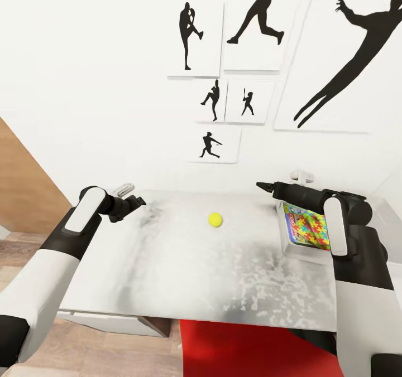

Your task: Put all the toys in the child's room - the three board games (two on the bed and one on the table), the two jigsaw puzzles on the table, and the tennis ball on the table - inside the toy box on the table in the child's room.

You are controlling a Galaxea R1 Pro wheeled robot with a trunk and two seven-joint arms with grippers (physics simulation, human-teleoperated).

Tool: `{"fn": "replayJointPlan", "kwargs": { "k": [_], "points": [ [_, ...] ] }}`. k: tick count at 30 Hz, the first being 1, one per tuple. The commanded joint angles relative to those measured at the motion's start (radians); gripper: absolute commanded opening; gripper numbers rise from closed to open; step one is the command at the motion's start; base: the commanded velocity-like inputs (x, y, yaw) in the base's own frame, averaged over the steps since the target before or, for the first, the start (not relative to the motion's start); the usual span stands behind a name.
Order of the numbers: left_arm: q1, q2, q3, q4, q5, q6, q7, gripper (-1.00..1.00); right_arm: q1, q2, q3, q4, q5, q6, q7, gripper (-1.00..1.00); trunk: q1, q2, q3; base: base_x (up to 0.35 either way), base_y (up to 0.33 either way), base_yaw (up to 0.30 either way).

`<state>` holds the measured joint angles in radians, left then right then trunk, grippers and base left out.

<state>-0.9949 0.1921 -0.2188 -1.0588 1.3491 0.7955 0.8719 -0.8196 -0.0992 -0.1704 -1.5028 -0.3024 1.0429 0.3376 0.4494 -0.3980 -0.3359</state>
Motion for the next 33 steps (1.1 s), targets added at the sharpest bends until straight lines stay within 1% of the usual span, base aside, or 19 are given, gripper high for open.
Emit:
{"fn": "replayJointPlan", "kwargs": {
  "k": [1, 5, 13, 17, 18, 21, 26, 33],
  "points": [
    [-0.001, 0.001, -0.003, -0.001, 0.009, -0.001, 0.009, 1.0, -0.001, 0.0, -0.001, 0.0, 0.008, 0.004, 0.009, 1.0, 0.001, -0.002, -0.002, 0.0, 0.0, 0.002],
    [0.0, 0.001, -0.002, -0.001, 0.01, 0.0, 0.008, 1.0, -0.001, 0.002, -0.001, 0.0, 0.008, 0.004, 0.006, 1.0, 0.001, -0.002, -0.002, -0.048, 0.0, 0.001],
    [0.001, 0.0, -0.001, -0.001, 0.011, 0.001, 0.006, 1.0, -0.004, 0.003, -0.001, 0.0, 0.008, 0.004, 0.005, 1.0, 0.001, -0.002, -0.002, -0.15, 0.0, 0.0],
    [0.001, 0.0, -0.001, -0.004, 0.011, 0.001, 0.006, 1.0, -0.034, 0.006, 0.0, 0.02, 0.007, 0.004, -0.002, 1.0, 0.001, -0.002, -0.002, -0.035, 0.0, 0.004],
    [0.001, 0.0, -0.001, -0.004, 0.011, 0.001, 0.006, 1.0, -0.034, 0.006, 0.0, 0.02, 0.007, 0.004, -0.002, 1.0, 0.001, -0.002, -0.002, -0.022, 0.0, 0.013],
    [0.001, 0.001, -0.001, -0.008, 0.01, 0.001, 0.007, 1.0, -0.054, 0.007, 0.0, 0.056, 0.006, 0.004, -0.022, 1.0, 0.001, -0.002, -0.002, -0.014, 0.0, 0.055],
    [0.001, 0.001, -0.001, -0.011, 0.01, 0.001, 0.007, 1.0, -0.086, 0.008, 0.001, 0.104, 0.005, 0.004, -0.05, 1.0, 0.001, -0.002, -0.002, -0.006, 0.0, 0.172],
    [0.001, 0.001, -0.001, -0.013, 0.01, 0.001, 0.007, 1.0, -0.098, 0.009, 0.002, 0.129, 0.005, 0.004, -0.06, 1.0, 0.001, -0.002, -0.002, -0.002, 0.0, 0.244]
  ]
}}
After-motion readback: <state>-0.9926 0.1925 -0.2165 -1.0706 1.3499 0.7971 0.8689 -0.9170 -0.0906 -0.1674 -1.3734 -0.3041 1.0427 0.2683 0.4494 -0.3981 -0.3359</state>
